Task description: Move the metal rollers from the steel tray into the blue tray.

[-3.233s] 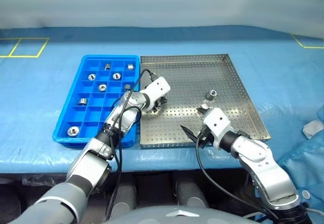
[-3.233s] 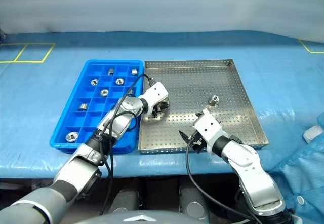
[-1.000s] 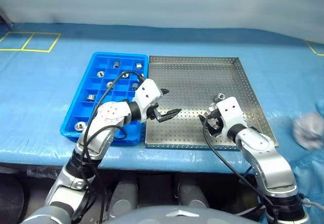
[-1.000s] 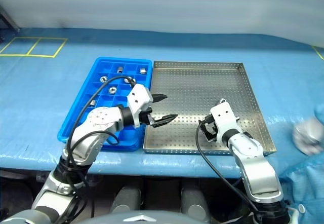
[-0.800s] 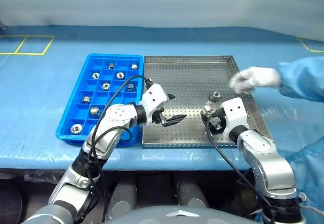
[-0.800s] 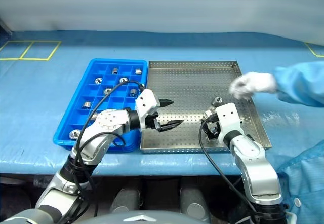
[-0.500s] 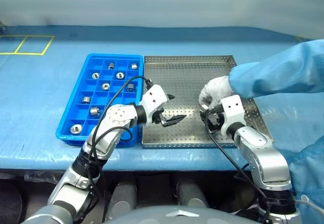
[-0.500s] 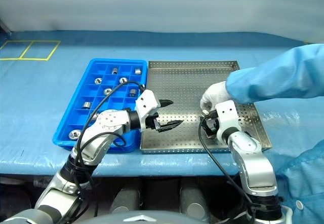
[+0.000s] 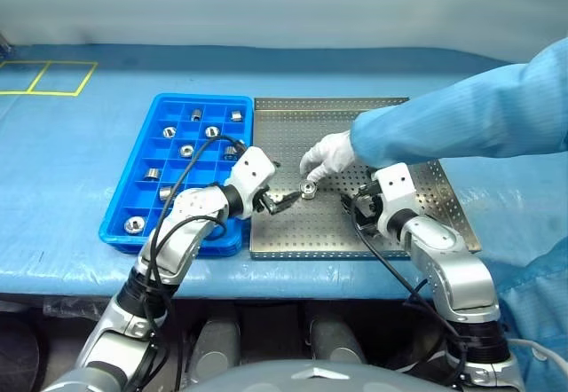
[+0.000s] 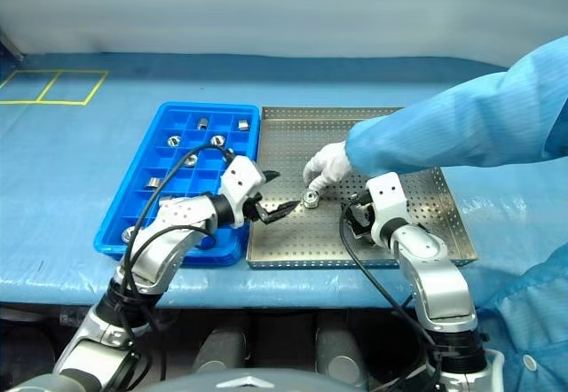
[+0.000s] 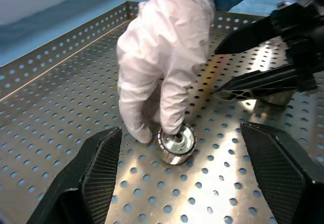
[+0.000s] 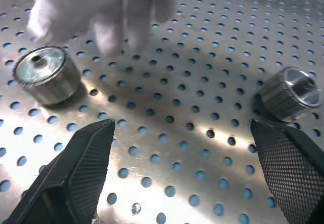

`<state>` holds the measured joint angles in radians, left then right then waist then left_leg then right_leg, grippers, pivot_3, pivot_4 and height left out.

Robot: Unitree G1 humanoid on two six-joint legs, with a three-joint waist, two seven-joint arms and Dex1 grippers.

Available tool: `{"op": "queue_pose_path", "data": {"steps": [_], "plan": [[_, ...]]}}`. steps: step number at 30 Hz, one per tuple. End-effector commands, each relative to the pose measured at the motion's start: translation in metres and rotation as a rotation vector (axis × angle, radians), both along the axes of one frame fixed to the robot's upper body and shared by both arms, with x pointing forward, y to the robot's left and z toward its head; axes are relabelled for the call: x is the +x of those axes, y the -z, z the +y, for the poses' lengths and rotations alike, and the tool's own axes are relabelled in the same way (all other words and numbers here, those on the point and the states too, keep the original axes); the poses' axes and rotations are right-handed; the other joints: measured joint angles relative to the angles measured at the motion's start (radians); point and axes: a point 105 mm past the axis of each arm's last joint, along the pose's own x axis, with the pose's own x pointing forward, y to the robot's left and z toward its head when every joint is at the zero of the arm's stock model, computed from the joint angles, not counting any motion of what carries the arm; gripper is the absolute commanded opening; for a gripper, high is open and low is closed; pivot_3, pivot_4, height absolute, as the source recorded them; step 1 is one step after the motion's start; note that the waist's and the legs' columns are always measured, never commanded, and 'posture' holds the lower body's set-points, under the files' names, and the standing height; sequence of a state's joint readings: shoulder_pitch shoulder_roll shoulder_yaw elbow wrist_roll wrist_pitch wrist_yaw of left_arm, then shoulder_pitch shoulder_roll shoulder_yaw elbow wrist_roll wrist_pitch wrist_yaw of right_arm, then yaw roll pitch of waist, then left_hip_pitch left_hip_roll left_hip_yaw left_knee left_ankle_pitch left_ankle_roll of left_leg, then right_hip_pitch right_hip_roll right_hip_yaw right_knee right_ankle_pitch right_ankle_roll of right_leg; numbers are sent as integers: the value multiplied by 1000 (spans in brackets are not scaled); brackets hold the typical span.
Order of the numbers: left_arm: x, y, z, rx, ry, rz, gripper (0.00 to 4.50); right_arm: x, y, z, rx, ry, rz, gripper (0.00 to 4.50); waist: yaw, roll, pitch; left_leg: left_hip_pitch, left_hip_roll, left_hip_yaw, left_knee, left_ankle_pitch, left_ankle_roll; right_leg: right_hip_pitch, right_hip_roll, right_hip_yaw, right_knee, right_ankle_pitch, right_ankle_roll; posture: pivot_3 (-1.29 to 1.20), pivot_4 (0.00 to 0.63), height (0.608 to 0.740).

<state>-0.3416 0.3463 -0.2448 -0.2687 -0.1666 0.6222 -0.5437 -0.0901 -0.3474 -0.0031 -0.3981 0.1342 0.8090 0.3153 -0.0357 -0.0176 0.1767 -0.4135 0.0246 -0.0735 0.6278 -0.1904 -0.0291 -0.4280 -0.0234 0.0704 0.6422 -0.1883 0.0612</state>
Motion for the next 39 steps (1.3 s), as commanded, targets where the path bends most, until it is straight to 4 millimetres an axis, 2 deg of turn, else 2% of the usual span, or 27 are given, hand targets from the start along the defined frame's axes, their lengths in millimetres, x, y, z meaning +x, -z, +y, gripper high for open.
{"op": "queue_pose_path", "data": {"steps": [1, 5, 10, 16, 21, 29, 37, 39], "plan": [[2, -9, 16, 8, -73, -36, 4066, 0, -20, 23, 40, -110, -77, 4500, -1, 0, 0, 0, 0, 0, 0, 0, 0, 0, 0, 0, 0, 0, 0, 81, 150, 740], [1, -9, 26, 11, -113, -35, 4066, 3, -22, 46, 70, -209, -87, 4500, 3, 0, 0, 0, 0, 0, 0, 0, 0, 0, 0, 0, 0, 0, 0, 102, 150, 740], [-4, -10, 25, 5, -101, -36, 4066, 16, -22, 64, 102, -264, -92, 4500, 14, 0, 0, 0, 0, 0, 0, 0, 0, 0, 0, 0, 0, 0, 0, 133, 150, 740], [-15, -13, 18, -21, -35, -47, 4066, 33, -14, 66, 103, -239, -68, 4500, 27, 0, 0, 0, 0, 0, -2, 0, 0, 0, 0, -1, -1, 0, -1, 163, 150, 740], [-15, -12, 22, -13, -54, -46, 4066, 36, -5, 64, 100, -216, -31, 4500, 31, 0, 0, 0, 0, -1, -1, 0, 0, 0, 0, -1, -1, 0, -1, 172, 150, 740], [-14, -10, 23, -10, -63, -40, 4099, 37, -4, 60, 87, -192, -38, 1991, 31, 0, 0, 0, 0, -1, -2, 0, 0, 0, 0, -1, -1, 0, -1, 166, 150, 740], [-14, -11, 24, -8, -66, -43, 4099, 38, -7, 59, 101, -185, -53, 1751, 31, 0, 0, 0, 0, -1, -2, 0, 0, 0, 0, -1, -1, 0, -1, 168, 150, 740], [-15, -14, 29, -8, -82, -55, 4099, 40, -20, 64, 100, -205, -111, 1751, 30, 0, 0, 0, 0, -1, -2, 0, 0, 0, 0, -1, -1, 0, -1, 174, 150, 740]]}}
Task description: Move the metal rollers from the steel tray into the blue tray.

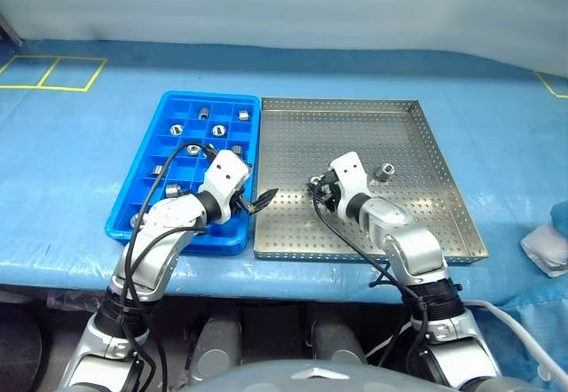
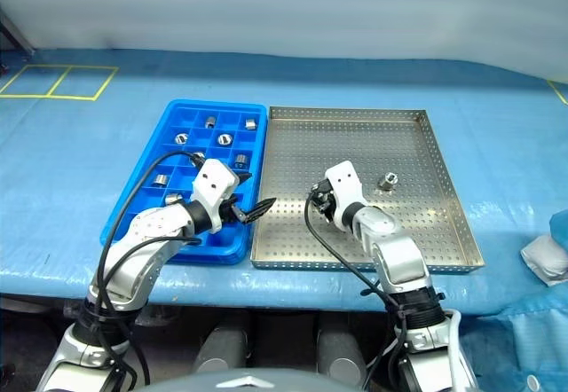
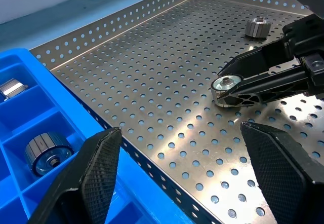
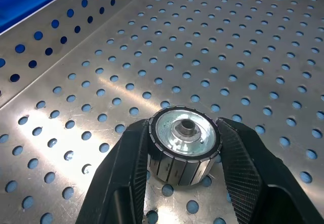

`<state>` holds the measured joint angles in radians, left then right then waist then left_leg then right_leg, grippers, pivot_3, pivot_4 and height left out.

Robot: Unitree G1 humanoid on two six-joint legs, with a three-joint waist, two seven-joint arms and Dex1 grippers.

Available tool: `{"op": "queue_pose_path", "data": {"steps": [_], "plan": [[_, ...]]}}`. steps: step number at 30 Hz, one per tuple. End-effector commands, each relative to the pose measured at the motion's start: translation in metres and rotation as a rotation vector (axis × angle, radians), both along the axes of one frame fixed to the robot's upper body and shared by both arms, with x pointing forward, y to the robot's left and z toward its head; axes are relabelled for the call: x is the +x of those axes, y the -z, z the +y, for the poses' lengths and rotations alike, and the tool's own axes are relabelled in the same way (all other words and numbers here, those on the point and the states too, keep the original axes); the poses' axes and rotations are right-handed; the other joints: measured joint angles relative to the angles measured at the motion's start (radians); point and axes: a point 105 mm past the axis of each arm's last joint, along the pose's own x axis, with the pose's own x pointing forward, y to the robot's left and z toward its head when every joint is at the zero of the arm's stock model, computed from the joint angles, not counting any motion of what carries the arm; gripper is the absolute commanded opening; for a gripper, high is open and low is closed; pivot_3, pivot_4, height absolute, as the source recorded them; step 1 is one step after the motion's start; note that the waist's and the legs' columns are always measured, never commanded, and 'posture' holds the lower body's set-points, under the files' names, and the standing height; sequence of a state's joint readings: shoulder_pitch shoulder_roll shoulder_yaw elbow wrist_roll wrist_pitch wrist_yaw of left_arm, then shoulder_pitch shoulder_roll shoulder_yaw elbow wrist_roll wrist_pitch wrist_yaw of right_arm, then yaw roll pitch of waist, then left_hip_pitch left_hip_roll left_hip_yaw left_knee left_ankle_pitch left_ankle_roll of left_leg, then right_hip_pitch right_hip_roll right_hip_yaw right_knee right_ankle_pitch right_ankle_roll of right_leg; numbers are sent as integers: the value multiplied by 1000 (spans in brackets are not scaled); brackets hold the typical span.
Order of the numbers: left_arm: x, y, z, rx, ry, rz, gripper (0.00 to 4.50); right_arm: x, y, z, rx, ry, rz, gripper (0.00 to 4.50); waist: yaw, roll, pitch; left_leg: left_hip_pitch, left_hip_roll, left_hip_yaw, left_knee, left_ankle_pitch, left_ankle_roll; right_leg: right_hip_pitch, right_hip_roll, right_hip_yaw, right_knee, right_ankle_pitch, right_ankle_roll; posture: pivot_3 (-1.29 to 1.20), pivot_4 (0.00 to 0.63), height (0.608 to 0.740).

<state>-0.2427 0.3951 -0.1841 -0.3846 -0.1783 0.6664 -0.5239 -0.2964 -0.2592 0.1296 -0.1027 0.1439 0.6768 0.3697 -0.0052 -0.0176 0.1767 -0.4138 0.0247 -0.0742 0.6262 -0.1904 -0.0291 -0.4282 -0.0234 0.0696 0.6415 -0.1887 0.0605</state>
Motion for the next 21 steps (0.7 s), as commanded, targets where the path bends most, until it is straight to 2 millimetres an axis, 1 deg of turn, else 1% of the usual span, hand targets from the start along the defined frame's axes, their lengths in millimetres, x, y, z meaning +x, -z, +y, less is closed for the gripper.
{"op": "queue_pose_path", "data": {"steps": [1, 4, 7, 11, 13, 16, 21], "plan": [[-3, -20, 9, -25, -31, -76, 4099, 5, -36, 11, 40, -38, -152, 1751, -3, 0, 0, 0, 0, 0, 0, 0, 0, 0, 0, 0, 0, 0, 0, 182, 150, 740], [-4, -30, 24, -32, -106, -117, 4099, 7, -57, 27, 71, -102, -218, 1751, -6, 0, 0, 0, 0, 0, -1, 0, 0, -1, 0, 0, 0, 0, 0, 203, 150, 740], [-6, -37, 42, -21, -204, -151, 4099, 9, -72, 45, 97, -178, -264, 1751, -3, 0, 1, 1, 1, -1, -1, 0, 0, -1, 1, 0, 1, 0, -1, 245, 150, 740], [-16, -42, 64, 2, -315, -170, 4099, 9, -86, 79, 140, -332, -275, 1751, 11, 0, 1, 1, 1, -1, -2, 0, 0, 0, 1, -1, 1, -1, -1, 314, 150, 740], [-22, -40, 72, 14, -361, -167, 4099, 8, -88, 96, 149, -418, -262, 1751, 25, 0, 1, 1, 1, -1, -3, 0, 0, -1, 1, -1, 0, -1, -2, 349, 150, 740], [-30, -33, 84, 27, -430, -140, 4099, 6, -87, 121, 150, -530, -241, 1751, 52, 0, 1, 1, 1, -2, -5, 0, 0, -1, 1, -3, 0, -2, -3, 392, 150, 740], [-43, -24, 82, 23, -442, -106, 4099, 16, -79, 143, 141, -579, -222, 1751, 97, 0, 1, 2, 1, -3, -6, 0, 0, -1, 2, -4, 0, -3, -4, 462, 150, 740]]}}
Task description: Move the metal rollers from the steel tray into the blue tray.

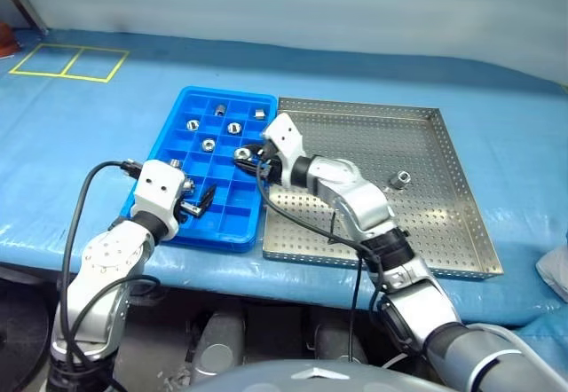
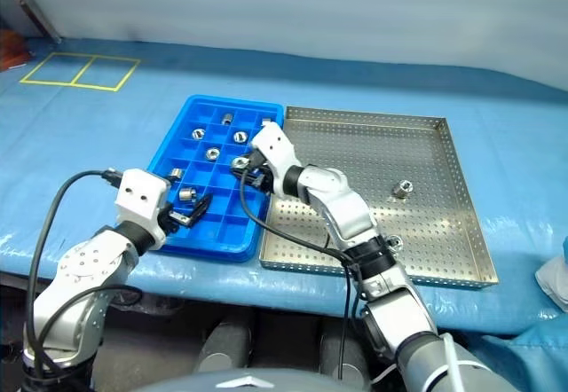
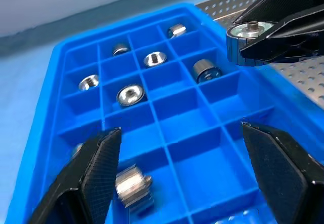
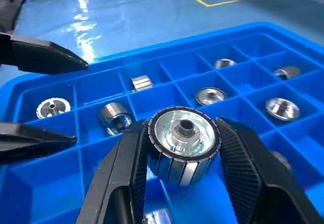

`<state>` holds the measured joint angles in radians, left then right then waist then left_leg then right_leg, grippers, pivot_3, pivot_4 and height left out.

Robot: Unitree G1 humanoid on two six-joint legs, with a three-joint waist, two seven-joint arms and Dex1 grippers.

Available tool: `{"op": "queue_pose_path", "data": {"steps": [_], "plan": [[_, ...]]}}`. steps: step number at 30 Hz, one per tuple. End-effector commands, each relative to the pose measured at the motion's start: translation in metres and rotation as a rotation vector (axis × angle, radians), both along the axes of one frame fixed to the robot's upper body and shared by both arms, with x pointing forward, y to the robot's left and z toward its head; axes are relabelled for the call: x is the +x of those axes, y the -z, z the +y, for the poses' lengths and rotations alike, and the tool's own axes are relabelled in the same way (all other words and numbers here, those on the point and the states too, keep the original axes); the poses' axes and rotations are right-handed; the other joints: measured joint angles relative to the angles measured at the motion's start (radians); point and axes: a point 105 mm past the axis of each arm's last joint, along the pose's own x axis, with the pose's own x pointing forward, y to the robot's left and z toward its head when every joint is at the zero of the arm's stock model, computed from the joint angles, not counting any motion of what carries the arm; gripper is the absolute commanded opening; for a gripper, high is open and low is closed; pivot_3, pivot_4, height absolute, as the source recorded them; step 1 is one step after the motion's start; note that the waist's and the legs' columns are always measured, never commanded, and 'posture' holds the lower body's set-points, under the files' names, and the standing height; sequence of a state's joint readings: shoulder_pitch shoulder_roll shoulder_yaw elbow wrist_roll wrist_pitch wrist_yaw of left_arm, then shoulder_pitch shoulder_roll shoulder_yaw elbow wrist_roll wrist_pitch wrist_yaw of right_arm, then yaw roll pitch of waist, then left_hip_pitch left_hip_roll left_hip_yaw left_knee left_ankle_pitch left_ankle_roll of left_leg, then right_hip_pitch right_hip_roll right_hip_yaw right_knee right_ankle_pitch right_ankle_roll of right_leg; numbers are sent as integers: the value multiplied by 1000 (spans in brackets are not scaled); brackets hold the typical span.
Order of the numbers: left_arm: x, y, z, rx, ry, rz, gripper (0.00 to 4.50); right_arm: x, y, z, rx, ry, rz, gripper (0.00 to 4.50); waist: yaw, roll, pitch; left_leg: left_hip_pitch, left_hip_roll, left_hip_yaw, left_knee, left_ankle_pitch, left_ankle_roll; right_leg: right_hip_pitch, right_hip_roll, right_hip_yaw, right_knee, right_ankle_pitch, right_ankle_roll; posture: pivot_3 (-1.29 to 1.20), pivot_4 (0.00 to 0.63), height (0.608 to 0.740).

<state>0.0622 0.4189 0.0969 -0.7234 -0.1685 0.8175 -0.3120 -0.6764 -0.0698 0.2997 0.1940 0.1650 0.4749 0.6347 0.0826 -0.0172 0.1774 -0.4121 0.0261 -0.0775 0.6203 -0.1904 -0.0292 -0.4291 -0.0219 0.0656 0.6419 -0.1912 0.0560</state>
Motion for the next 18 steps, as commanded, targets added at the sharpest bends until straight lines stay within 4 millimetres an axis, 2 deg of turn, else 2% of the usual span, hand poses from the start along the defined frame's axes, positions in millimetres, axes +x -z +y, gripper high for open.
{"op": "queue_pose_path", "data": {"steps": [1, 7, 13, 15, 18], "plan": [[-8, -12, -7, -7, 13, -51, 4099, 9, -8, 11, 10, -26, -52, 1751, 19, 0, 0, 0, 0, 0, 0, 0, 0, 0, 0, 0, 0, 0, 0, 474, 150, 740], [-17, -2, -17, -25, 46, -15, 4099, 21, 5, 17, -20, -20, -31, 1751, 66, 0, 0, 0, 0, 0, -2, 0, -1, -1, 0, 0, -1, 0, -1, 510, 150, 740], [-17, 0, -21, -30, 60, -8, 4099, 30, 18, 9, -72, 20, -7, 1751, 99, 0, 0, -1, 1, 0, -6, 0, -1, -4, 0, -1, -1, -2, -3, 507, 150, 740], [-15, 0, -23, -30, 69, -5, 4099, 31, 16, 6, -71, 30, -34, 2486, 103, 0, 0, 0, 1, 0, -7, 0, -2, -4, 1, -2, -1, -3, -4, 492, 150, 740], [-12, 1, -27, -35, 93, -1, 4099, 34, 9, -2, -53, 78, -79, 3330, 109, 0, 0, -1, 1, 0, -7, 0, -2, -5, 1, -2, -1, -3, -4, 460, 150, 740]]}}
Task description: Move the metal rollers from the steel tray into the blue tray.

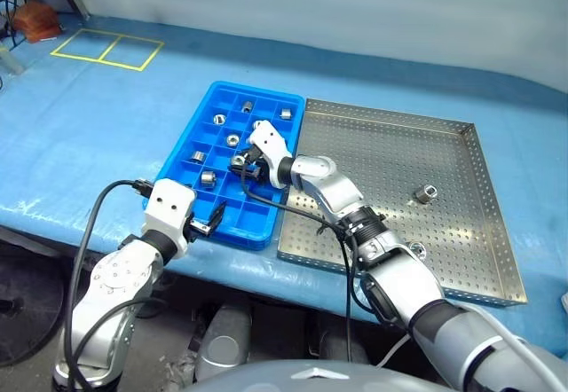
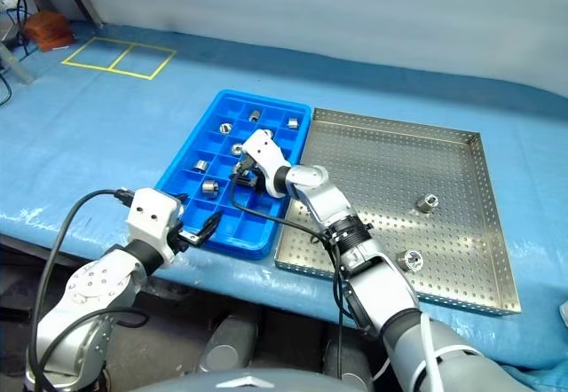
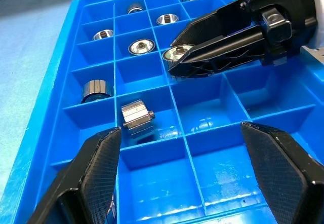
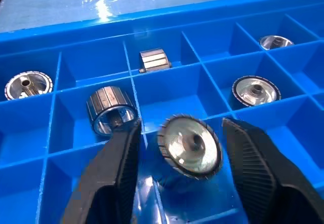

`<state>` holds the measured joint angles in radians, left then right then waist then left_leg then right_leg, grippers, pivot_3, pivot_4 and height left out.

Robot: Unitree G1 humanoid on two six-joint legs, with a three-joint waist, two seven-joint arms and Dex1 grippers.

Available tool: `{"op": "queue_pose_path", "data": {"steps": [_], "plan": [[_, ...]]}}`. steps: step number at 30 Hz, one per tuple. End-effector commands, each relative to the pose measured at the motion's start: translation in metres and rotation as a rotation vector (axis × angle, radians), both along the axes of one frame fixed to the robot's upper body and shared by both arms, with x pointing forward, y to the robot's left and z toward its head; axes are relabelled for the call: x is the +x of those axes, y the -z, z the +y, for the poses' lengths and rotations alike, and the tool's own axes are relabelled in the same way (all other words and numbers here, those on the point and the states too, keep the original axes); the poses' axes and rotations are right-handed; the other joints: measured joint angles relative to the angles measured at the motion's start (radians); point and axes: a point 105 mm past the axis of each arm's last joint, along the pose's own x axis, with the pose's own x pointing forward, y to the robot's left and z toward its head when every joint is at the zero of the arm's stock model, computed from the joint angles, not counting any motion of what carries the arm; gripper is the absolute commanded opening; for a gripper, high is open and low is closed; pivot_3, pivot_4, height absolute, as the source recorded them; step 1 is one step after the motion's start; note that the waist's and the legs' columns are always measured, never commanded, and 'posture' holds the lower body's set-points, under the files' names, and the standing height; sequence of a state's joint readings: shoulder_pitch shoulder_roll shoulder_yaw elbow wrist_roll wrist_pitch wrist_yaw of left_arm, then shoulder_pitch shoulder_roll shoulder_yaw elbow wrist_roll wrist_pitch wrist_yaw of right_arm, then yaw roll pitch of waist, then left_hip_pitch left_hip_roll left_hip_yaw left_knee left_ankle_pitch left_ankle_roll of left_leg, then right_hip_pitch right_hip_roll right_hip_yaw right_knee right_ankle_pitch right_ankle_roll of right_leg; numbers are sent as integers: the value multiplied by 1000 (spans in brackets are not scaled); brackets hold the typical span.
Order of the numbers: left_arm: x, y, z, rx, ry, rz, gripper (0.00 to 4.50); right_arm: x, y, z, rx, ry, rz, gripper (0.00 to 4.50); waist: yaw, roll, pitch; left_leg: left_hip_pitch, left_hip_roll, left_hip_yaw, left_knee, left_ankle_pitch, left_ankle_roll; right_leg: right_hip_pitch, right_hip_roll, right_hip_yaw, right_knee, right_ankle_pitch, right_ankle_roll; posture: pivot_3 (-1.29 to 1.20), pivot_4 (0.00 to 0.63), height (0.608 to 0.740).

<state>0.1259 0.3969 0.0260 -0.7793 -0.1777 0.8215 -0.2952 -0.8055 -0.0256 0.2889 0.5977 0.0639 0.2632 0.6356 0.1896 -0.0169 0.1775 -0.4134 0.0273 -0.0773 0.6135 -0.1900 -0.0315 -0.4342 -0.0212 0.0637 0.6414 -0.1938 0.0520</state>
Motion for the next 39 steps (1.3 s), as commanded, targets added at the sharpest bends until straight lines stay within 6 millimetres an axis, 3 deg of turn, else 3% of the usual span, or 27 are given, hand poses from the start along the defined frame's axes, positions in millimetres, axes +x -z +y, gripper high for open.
{"op": "queue_pose_path", "data": {"steps": [1, 5, 9, 14, 19, 27, 33, 39], "plan": [[3, -10, -9, -9, 49, -40, 4099, 3, -25, -6, 59, 35, -103, 3330, 2, 0, 0, 0, 0, 0, 0, 0, 0, 0, 0, 0, 0, 0, 0, 448, 150, 740], [7, -12, -24, -28, 121, -43, 4099, -6, -39, -22, 78, 57, -175, 3330, 3, 0, 0, -1, 0, 0, 0, 0, -4, 0, 0, 0, -1, 0, 0, 400, 150, 740], [12, -18, -52, -75, 260, -58, 4099, -24, -52, -59, 41, 121, -245, 3330, 6, 0, 0, -3, -1, 0, 1, 0, -6, 0, -1, 0, -3, -1, 2, 345, 150, 740], [22, -27, -82, -114, 420, -85, 4099, -48, -38, -126, -149, 300, -223, 3330, -13, 0, 0, -3, -1, 0, 2, 0, -7, 1, -2, 0, -6, 0, 2, 235, 150, 740], [23, -31, -108, -134, 583, -99, 4099, -79, -31, -167, -267, 396, -152, 3330, -74, 0, 0, -3, -1, 0, 1, 0, -6, 2, -2, 0, -8, 0, 3, 150, 150, 740], [23, -20, -137, -121, 719, -76, 4099, -112, -9, -206, -338, 502, 57, 3330, -161, 0, 0, -2, -1, 1, 4, -2, -4, 6, -2, 0, -10, 1, 5, 90, 150, 740], [19, -13, -136, -137, 703, -55, 4099, -126, 12, -224, -379, 541, 186, 3330, -179, 0, 0, -3, -1, 1, 9, -2, -3, 7, -2, 1, -9, 2, 7, 106, 150, 740], [18, -9, -131, -135, 678, -44, 4099, -126, 32, -234, -377, 577, 277, 3330, -176, 0, 0, -3, -1, 1, 12, -2, -2, 7, -3, 1, -9, 3, 8, 122, 150, 740]]}}
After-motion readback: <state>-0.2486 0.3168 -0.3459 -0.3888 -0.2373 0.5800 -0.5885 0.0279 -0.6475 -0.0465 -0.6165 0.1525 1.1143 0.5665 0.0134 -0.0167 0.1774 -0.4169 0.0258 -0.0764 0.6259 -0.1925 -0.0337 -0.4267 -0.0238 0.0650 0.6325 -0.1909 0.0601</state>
